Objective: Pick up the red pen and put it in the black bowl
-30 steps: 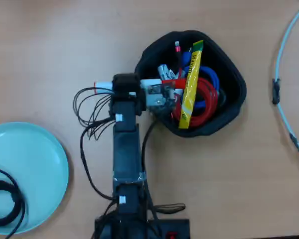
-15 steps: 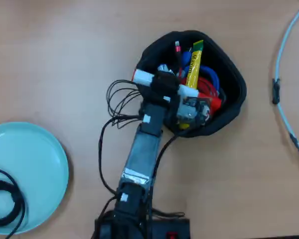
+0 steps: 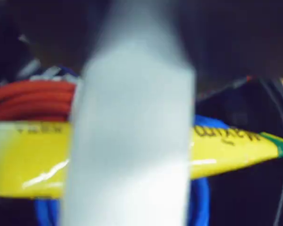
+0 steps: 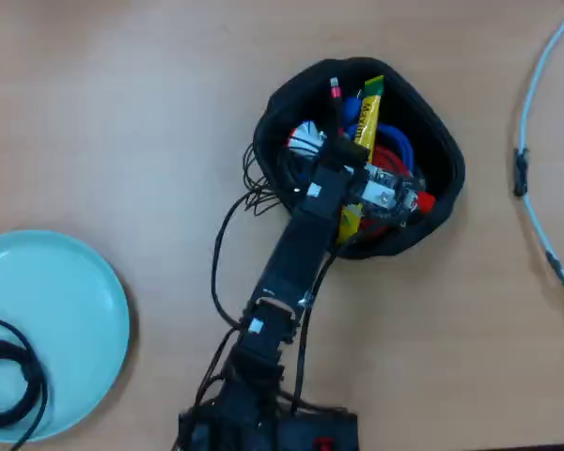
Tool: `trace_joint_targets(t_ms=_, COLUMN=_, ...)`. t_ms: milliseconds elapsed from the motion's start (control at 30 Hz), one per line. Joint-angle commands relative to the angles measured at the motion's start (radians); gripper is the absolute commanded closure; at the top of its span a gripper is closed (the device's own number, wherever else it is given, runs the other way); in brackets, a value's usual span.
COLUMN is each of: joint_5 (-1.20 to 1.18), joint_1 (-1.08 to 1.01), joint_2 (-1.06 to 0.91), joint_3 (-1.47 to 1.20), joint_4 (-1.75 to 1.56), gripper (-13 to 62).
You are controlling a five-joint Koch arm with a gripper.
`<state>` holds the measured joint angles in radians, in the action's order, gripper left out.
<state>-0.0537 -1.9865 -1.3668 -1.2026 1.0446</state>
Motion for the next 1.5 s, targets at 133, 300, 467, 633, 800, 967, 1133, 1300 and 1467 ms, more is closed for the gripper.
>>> trace_joint_targets(t_ms=133, joint_5=-0.003, joint_1=-0.008, joint_2=0.006, joint_3=0.046, joint_4=-0.092, gripper=55.5)
trace_joint_targets(t_ms=300, joint_5=-0.003, joint_1=0.0, joint_2=0.038, joint_3=0.048, joint_4=-0.089, gripper=54.8)
trace_joint_targets(t_ms=467, joint_5=-0.003, joint_1=0.003, joint_2=0.054, joint_3=0.046, joint_4=-0.086, gripper=45.1)
trace_joint_targets(t_ms=633, joint_5=-0.003, joint_1=0.015, joint_2=0.083, joint_3=0.044, joint_4=-0.084, gripper=30.3)
trace_joint_targets(t_ms=800, joint_5=-0.002, joint_1=0.017, joint_2=0.083, joint_3=0.014, joint_4=-0.087, gripper=16.6)
trace_joint_targets(t_ms=967, joint_5=-0.002, joint_1=0.015, joint_2=0.083, joint_3=0.009, joint_4=-0.084, gripper=6.6)
trace_joint_targets(t_ms=1133, joint_5=-0.009, joint_1=0.011, joint_2=0.072, joint_3=-0.012, joint_4=-0.069, gripper=5.4)
trace_joint_targets(t_ms=1300, joint_5=-0.009, joint_1=-0.002, joint_2=-0.003, joint_3=-0.014, joint_4=0.021, gripper=5.5)
trace_joint_targets(t_ms=1467, joint_5=-0.003, joint_1=-0.015, joint_2=-0.074, joint_3=-0.018, joint_4=0.114, gripper=5.0)
